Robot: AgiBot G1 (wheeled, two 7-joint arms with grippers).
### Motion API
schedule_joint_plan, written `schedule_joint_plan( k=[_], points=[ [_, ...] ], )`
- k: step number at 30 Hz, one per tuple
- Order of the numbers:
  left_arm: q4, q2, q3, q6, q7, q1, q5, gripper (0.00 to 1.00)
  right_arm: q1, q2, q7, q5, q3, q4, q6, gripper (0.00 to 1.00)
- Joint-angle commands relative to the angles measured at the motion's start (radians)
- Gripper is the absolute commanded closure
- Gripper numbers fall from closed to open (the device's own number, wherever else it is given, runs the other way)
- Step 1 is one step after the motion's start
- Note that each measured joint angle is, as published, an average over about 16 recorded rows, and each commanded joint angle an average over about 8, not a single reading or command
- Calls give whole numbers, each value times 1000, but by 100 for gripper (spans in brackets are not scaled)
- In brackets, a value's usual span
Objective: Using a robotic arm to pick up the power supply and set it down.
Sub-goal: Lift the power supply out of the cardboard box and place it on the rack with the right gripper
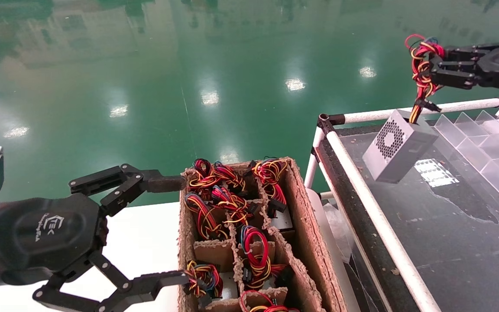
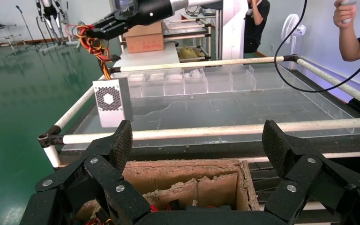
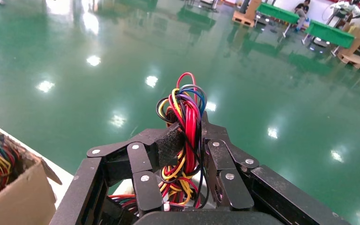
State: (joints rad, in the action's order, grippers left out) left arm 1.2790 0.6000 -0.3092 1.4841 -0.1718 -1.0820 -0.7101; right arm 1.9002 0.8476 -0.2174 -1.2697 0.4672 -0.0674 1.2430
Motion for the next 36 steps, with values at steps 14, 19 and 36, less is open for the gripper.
schedule_joint_plan(
  k=[14,19,36],
  points=[
    [0,0,-1,0,0,0,0,0,-26,138,-32,-23,15,55,-177,100],
    [0,0,-1,0,0,0,1,0,-14,185,-19,-20,13,58,-223,100],
    [0,-1,-1,-1,1,0,1,0,2,308,-33,-45,30,67,-378,100]
  ],
)
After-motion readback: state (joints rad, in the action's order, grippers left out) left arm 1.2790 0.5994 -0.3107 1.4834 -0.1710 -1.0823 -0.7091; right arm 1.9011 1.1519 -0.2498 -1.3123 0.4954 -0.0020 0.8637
